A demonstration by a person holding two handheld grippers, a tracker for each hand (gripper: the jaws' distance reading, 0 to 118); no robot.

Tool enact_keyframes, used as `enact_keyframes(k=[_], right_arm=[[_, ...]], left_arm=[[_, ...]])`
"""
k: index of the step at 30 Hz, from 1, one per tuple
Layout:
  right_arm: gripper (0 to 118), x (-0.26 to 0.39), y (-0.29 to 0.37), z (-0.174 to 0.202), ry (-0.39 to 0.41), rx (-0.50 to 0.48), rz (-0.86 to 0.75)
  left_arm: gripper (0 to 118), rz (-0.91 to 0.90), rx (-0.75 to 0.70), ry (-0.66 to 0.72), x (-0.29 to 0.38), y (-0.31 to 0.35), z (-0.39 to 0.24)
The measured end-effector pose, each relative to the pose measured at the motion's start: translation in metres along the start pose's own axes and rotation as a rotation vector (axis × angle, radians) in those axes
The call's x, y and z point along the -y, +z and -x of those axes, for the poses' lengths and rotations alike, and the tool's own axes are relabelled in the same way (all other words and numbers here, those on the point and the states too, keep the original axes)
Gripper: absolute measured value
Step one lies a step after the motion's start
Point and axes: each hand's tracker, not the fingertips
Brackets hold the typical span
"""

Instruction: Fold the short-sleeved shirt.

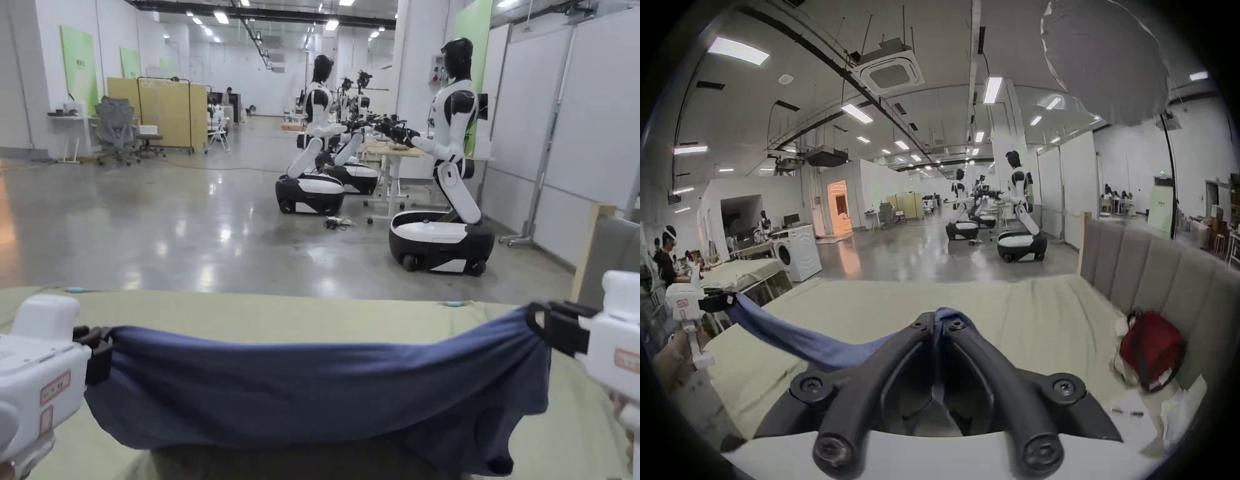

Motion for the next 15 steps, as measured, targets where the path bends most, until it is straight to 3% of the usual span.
enact_keyframes(k=[5,7,11,14,15], right_arm=[[9,0.107,0.075,0.008,0.015,-0.005,0.149],[9,0.160,0.085,0.002,0.004,-0.023,0.242],[9,0.247,0.094,0.009,0.028,0.010,0.446],[9,0.277,0.089,0.008,0.007,0.051,0.503],[9,0.278,0.088,0.008,-0.012,0.053,0.507]], left_arm=[[0,0.177,0.038,-0.026,0.094,0.065,-0.006],[0,0.288,0.031,-0.052,0.135,0.083,-0.011],[0,0.449,0.048,0.032,0.210,0.098,-0.014],[2,0.486,0.028,0.050,0.235,0.097,-0.010],[8,0.484,0.040,0.065,0.240,0.091,-0.001]])
